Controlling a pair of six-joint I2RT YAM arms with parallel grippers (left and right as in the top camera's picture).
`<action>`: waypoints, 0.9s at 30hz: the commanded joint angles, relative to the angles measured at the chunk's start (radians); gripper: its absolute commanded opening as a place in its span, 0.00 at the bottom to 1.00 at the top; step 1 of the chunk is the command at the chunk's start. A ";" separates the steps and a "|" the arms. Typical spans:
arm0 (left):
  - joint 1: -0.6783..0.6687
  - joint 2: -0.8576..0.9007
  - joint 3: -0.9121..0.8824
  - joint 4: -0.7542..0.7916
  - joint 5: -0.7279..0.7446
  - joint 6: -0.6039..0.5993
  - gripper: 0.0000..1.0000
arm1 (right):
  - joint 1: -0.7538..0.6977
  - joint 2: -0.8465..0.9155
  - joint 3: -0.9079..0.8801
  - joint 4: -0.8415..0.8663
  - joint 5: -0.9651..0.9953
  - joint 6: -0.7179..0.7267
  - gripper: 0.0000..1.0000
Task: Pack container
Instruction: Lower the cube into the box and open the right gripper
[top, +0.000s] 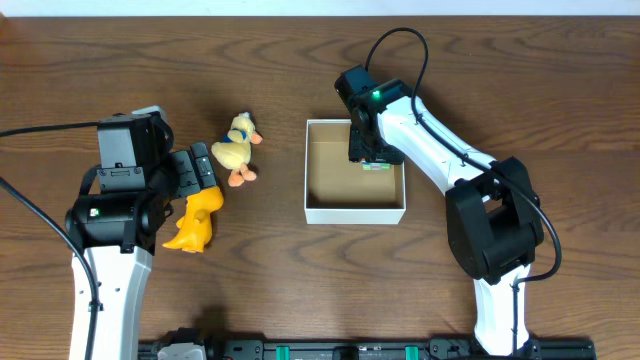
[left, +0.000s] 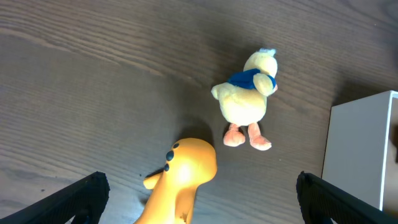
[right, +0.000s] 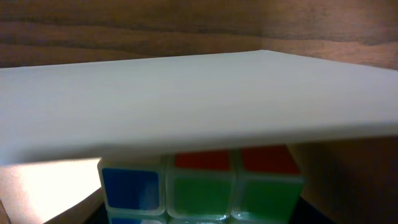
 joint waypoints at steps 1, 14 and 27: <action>-0.002 0.000 0.022 -0.003 -0.011 0.009 0.98 | 0.002 0.010 -0.006 0.002 0.011 0.006 0.47; -0.002 0.000 0.022 -0.003 -0.012 0.009 0.98 | 0.002 0.009 -0.005 0.003 0.016 -0.009 0.87; -0.002 0.000 0.022 -0.003 -0.012 0.009 0.98 | 0.012 -0.054 0.131 -0.058 0.037 -0.108 0.76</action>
